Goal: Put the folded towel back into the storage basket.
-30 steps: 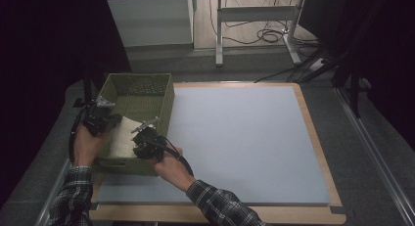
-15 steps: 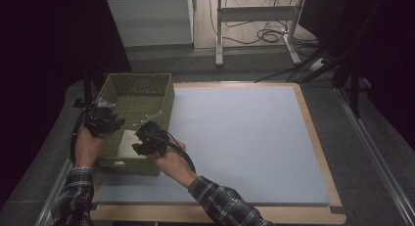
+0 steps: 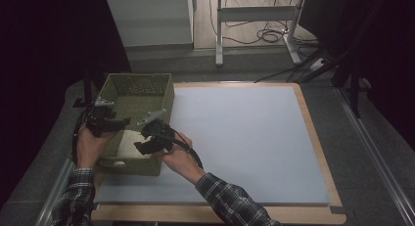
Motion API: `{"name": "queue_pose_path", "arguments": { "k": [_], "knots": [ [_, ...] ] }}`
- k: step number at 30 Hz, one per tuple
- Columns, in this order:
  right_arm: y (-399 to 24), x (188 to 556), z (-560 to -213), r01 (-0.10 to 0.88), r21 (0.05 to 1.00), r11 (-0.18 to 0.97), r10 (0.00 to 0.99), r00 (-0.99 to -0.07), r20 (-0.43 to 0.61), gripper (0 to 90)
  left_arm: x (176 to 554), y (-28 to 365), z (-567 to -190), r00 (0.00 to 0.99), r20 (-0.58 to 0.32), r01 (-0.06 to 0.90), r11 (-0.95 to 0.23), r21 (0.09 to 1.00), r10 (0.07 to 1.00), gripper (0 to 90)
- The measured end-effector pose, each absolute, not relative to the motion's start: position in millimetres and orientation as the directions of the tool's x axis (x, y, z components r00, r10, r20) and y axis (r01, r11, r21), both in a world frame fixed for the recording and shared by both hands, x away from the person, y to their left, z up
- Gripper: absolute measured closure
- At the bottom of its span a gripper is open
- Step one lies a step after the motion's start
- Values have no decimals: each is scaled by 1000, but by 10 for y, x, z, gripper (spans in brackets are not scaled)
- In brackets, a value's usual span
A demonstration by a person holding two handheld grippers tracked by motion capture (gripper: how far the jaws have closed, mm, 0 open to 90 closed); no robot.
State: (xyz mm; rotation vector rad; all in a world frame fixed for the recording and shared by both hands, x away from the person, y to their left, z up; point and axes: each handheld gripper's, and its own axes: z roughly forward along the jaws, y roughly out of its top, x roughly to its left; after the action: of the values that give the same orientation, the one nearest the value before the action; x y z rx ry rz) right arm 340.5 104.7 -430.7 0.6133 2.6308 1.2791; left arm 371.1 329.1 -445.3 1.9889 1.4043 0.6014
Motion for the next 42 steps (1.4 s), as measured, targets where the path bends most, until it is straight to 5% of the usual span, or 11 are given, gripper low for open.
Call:
{"name": "queue_pose_path", "arguments": {
  "k": [21, 42],
  "knots": [
    [636, 3367, -4240, 241, 807, 539, 396, -918, 10, 253, 3620, 3043, -4410, 391, -55, 627, -222, 747, 919, 133],
    [252, 3390, -4282, 250, 802, 543, 382, -924, 30, 134, 3504, 2819, -4300, 450, -125, 600, -195, 776, 884, 46]
  ]
}}
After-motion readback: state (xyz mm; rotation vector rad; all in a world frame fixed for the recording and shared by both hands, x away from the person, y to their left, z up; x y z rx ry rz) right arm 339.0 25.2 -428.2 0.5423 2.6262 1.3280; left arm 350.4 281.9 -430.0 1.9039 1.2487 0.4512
